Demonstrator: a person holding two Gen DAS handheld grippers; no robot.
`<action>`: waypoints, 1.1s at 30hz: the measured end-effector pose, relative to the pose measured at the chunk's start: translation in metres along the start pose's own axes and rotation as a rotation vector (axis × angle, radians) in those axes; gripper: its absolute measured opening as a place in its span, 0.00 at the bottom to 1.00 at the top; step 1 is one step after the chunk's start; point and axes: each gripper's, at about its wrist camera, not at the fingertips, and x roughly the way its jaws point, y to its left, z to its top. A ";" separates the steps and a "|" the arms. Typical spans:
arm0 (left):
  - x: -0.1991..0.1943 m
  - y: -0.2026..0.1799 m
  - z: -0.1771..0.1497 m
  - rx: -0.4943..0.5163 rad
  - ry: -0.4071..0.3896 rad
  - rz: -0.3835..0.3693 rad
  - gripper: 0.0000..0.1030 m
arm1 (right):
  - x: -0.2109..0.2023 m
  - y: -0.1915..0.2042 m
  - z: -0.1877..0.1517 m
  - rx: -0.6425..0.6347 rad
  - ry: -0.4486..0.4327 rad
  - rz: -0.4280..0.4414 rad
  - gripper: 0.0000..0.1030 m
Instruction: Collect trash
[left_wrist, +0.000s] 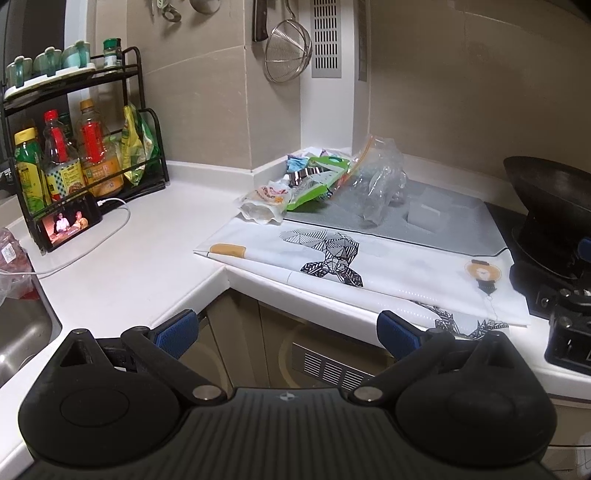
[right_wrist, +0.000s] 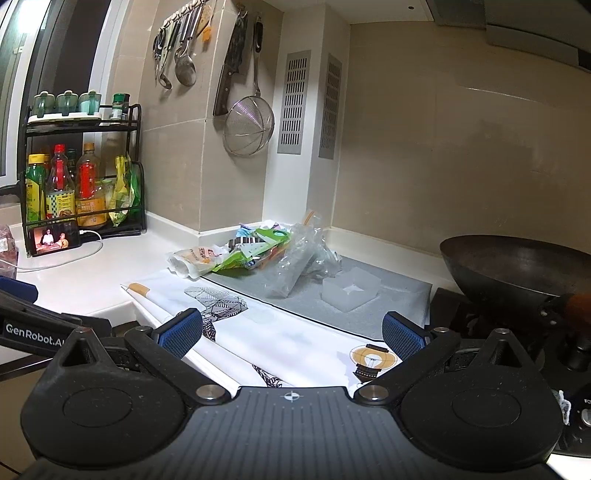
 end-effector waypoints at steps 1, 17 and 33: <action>0.001 -0.001 0.000 0.001 0.003 0.001 1.00 | 0.000 0.000 0.000 0.001 0.000 -0.002 1.00; 0.003 -0.002 -0.002 0.001 0.017 0.004 1.00 | -0.004 0.000 -0.002 -0.008 -0.003 -0.002 1.00; 0.004 -0.005 -0.003 0.006 0.030 0.004 1.00 | -0.006 -0.003 -0.002 0.001 -0.006 0.007 1.00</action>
